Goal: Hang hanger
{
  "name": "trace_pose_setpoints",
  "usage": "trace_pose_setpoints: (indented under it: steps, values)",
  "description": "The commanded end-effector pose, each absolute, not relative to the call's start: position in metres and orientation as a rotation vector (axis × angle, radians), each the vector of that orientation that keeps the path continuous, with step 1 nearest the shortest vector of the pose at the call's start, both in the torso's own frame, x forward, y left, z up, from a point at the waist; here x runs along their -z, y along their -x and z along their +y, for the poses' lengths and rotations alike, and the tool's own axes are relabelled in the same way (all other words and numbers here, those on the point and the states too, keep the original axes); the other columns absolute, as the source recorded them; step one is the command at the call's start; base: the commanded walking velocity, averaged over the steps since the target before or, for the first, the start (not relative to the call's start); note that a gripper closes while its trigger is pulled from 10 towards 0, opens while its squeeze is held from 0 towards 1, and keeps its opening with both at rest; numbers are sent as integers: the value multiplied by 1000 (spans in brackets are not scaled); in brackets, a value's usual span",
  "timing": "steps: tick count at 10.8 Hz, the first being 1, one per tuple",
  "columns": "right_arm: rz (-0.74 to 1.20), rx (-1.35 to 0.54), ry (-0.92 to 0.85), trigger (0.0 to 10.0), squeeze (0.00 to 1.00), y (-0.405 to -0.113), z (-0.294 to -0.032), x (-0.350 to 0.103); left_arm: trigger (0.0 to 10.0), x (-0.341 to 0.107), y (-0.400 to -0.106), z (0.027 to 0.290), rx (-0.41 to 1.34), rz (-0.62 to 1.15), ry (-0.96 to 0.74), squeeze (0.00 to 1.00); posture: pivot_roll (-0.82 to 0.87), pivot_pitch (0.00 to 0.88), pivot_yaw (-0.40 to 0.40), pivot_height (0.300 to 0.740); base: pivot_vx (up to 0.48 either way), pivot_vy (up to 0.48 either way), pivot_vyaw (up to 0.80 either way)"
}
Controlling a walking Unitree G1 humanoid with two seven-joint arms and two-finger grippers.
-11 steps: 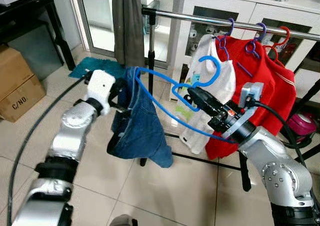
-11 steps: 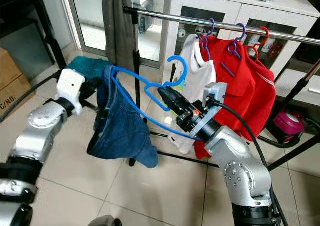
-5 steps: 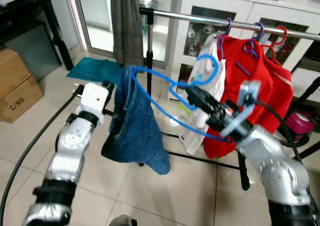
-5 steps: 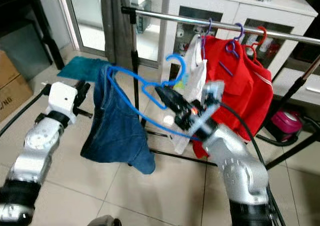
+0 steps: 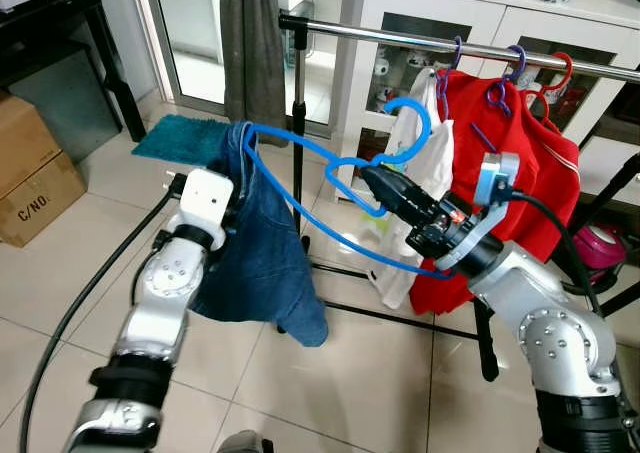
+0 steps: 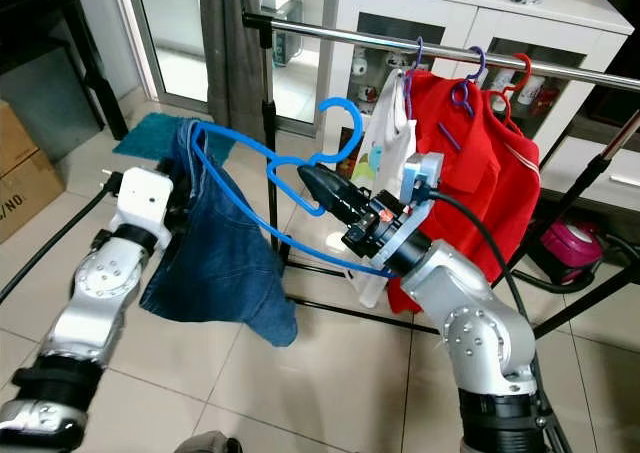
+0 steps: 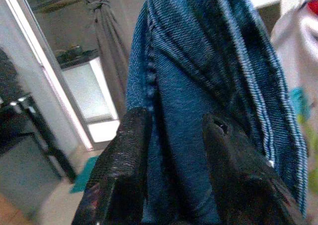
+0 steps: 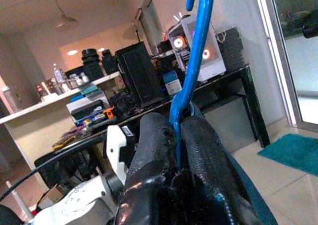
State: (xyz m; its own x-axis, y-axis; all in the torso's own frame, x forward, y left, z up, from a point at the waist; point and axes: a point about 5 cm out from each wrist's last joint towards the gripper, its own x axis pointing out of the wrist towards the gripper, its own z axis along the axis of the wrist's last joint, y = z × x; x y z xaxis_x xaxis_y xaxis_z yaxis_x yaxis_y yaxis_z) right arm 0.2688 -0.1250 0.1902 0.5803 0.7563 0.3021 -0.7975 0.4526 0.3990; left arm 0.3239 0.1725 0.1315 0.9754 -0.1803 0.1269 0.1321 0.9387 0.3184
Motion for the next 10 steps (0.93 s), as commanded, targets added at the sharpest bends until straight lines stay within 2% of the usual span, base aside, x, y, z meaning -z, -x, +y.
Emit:
trace_pose_setpoints:
  steps: [1,2,5,6,8,9,10]
  values:
    - [-160,-996,-535,10000,0,-268,-128,-207,10000,-138,-325,167,188,-204,-251,16,-45,0,-41,740,0,0,0]
    - [-166,-998,-536,10000,0,-268,-129,-209,10000,-141,-322,164,210,-244,-203,0,-46,0,-40,740,0,0,0]
    - [-169,-1017,-538,10000,0,-267,-129,-210,10000,-143,-307,166,215,-370,-221,0,-47,0,-41,740,0,0,0]
    - [-165,-1021,-537,10000,0,-267,-131,-210,10000,-147,-297,168,201,-434,-229,1000,-48,0,-42,740,0,0,0]
    - [-143,-1019,-521,10000,0,-269,-133,-207,10000,-132,-279,170,219,-379,-201,1000,-48,0,-46,740,0,0,0]
    - [-146,-1017,-523,10000,0,-271,-133,-207,10000,-128,-272,175,187,-372,-186,682,-46,0,-53,740,0,0,0]
    - [-148,-1018,-527,10000,0,-272,-133,-208,10000,-130,-267,177,171,-387,-174,278,-40,0,-60,740,0,0,0]
